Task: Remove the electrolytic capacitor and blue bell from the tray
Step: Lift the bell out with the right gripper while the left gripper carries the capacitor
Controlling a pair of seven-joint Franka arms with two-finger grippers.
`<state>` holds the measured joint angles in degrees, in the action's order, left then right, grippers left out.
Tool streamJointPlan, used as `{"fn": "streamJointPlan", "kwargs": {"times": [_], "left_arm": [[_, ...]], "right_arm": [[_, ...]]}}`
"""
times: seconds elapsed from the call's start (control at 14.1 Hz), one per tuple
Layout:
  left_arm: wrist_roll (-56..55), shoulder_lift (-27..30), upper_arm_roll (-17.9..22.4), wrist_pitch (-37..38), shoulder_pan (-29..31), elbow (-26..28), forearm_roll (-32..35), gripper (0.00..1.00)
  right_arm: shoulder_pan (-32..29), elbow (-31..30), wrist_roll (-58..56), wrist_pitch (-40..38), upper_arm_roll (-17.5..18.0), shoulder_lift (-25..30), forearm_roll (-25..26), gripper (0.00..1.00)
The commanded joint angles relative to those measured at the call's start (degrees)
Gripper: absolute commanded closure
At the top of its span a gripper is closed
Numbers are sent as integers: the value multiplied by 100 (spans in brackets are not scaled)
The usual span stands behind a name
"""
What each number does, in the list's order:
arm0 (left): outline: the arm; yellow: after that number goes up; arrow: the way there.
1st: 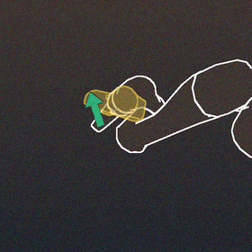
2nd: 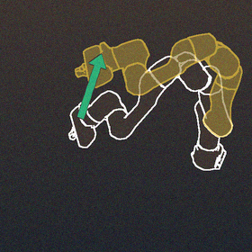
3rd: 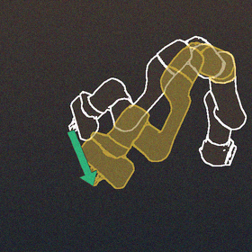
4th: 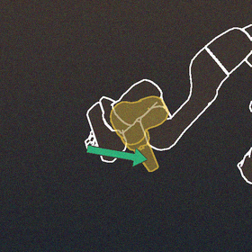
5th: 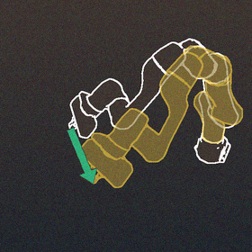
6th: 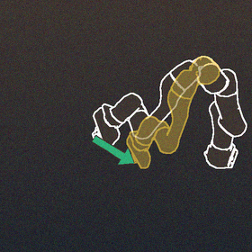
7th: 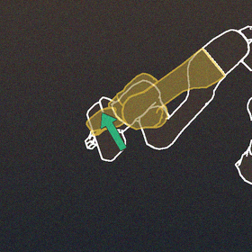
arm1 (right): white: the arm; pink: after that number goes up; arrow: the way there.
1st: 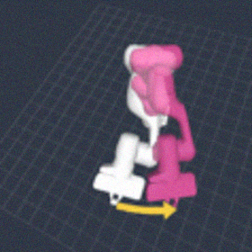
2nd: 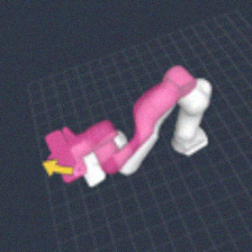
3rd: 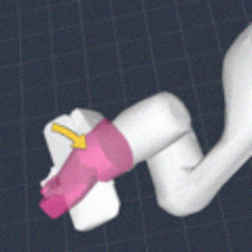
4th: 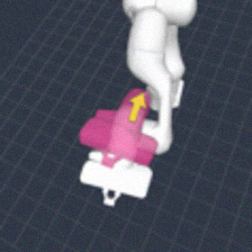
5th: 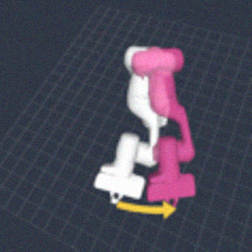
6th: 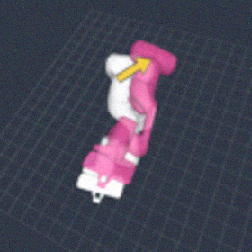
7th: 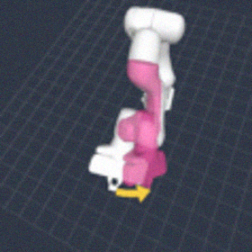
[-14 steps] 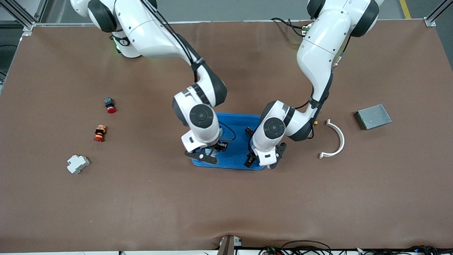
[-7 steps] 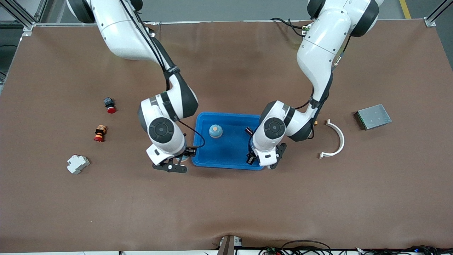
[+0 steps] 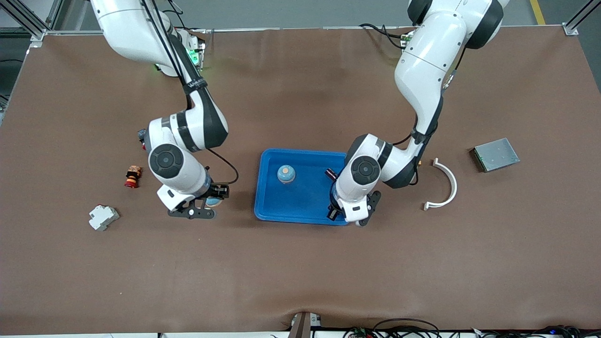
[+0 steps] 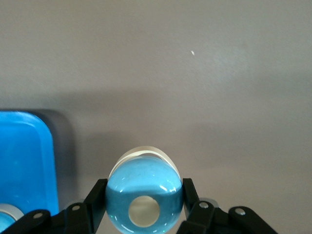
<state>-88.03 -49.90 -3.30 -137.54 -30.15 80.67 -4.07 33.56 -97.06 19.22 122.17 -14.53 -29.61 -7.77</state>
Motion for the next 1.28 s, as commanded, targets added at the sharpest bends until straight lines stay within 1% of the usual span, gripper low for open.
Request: {"fn": "streamJointPlan", "kwargs": {"times": [0.0, 0.14, 0.28, 0.43, 0.64, 0.78, 0.85, 0.99, 1.21], "left_arm": [[-65, 225, 40, 104, -17, -34, 90, 100], [-3, 445, 32, 498, 79, -34, 99, 100], [460, 708, 14, 1051, 272, -95, 90, 100], [1093, 1068, -3, 1483, 465, -70, 38, 100], [1874, 1350, -12, 2168, 720, -43, 29, 100], [2743, 1570, -12, 2782, 905, 44, 29, 100], [3096, 1693, -21, 2951, 1045, 123, 29, 100], [3589, 2079, -21, 3005, 1317, 509, 29, 100], [4915, 2519, -21, 3005, 1880, 1080, 63, 100]], "right_arm": [[-156, -1022, -391, 577, 64, 639, -49, 100], [-279, -1769, -795, 1341, 64, 851, -49, 100], [-402, -2271, -1095, 1852, 73, 974, -67, 100], [-403, -2405, -1131, 1907, 73, 1036, -76, 100], [-403, -2589, -1131, 2135, 82, 1019, -111, 100], [-403, -2695, -1131, 2337, 91, 993, -111, 100], [-403, -2730, -1131, 2416, 91, 975, -119, 100], [-403, -2888, -1131, 2714, 100, 949, -120, 100], [-403, -2976, -1131, 2892, 108, 931, -155, 100]]}}
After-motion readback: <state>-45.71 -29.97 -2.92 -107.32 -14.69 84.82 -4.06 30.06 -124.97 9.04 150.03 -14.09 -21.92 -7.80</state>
